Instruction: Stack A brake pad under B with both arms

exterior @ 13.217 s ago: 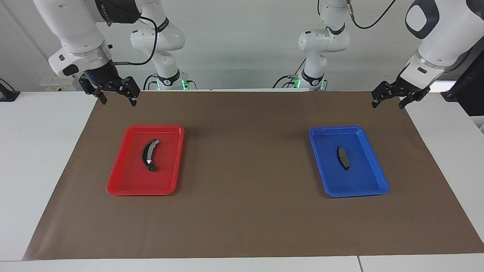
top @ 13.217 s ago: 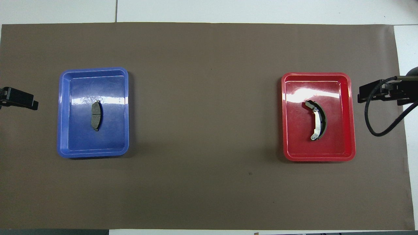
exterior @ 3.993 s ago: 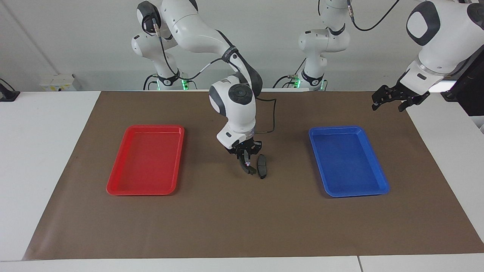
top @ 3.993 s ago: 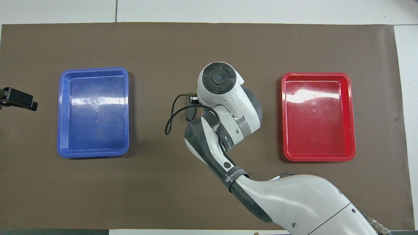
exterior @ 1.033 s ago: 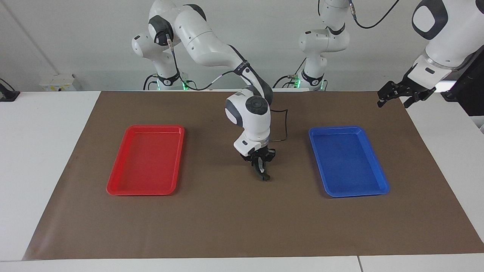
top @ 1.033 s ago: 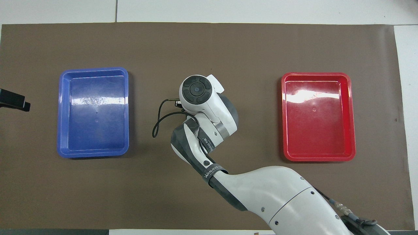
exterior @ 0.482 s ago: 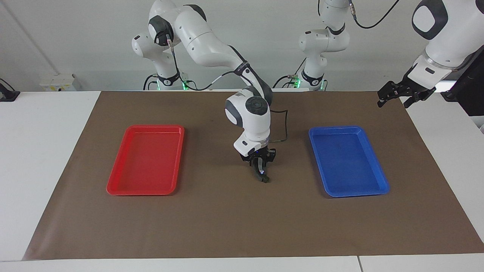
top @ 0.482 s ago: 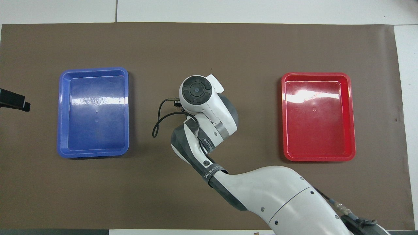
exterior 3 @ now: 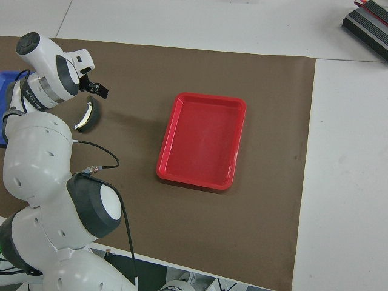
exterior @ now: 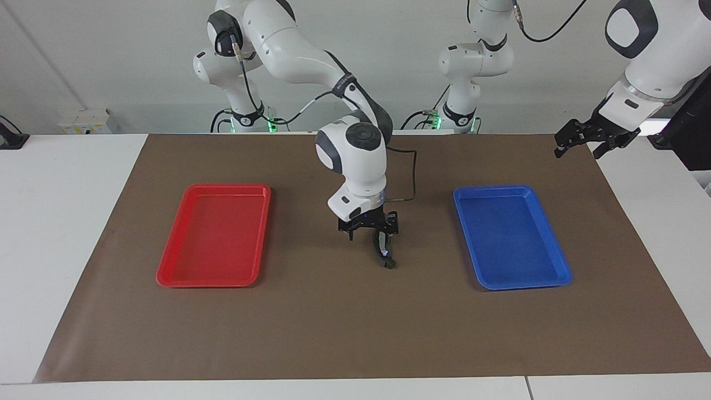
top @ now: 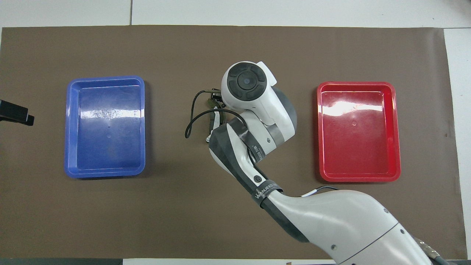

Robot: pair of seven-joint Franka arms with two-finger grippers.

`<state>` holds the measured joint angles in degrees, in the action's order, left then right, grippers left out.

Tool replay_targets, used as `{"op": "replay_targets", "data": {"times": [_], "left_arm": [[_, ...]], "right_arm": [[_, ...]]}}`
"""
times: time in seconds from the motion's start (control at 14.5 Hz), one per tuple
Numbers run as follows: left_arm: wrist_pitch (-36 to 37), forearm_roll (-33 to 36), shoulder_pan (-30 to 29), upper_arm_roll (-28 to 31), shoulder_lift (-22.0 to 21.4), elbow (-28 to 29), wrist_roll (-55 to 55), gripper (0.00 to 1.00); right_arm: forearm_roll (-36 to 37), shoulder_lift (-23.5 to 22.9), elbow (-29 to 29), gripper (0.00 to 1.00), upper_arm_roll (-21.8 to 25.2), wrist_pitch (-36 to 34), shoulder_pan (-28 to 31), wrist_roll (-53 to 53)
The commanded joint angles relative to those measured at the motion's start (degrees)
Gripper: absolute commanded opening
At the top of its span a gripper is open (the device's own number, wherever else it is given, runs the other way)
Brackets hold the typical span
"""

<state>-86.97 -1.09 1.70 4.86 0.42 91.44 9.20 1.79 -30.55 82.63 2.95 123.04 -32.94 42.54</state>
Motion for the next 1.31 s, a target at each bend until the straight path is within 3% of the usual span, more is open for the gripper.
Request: {"op": "replay_targets", "data": {"times": [0.0,0.21,0.76,1.03,1.24], "left_arm": [[0.3,0.8,-0.5,-0.4,-1.6,1.6,-0.5,0.99],[0.2,0.8,-0.5,-0.3,-1.6,1.6,-0.5,0.99],[0.3,0.8,-0.5,-0.3,-1.6,1.6,-0.5,0.99],[0.3,0.8,-0.5,-0.3,-1.6,1.6,-0.5,0.99],[0.2,0.8,-0.5,-0.3,-1.6,1.6,-0.5,0.99]], "right_arm": [[2.3,6.7,4.3,0.99,-0.8,-1.7,5.9,-1.0],[2.3,13.4,8.2,0.99,-0.8,-6.3,12.4,-9.5],[1.6,24.1,8.7,0.99,-1.0,-23.6,25.5,-25.9],[1.3,30.6,13.7,0.99,-1.0,-26.5,29.8,-30.2],[-1.1,33.4,13.1,0.99,-0.8,-32.1,31.7,-32.5]]}}
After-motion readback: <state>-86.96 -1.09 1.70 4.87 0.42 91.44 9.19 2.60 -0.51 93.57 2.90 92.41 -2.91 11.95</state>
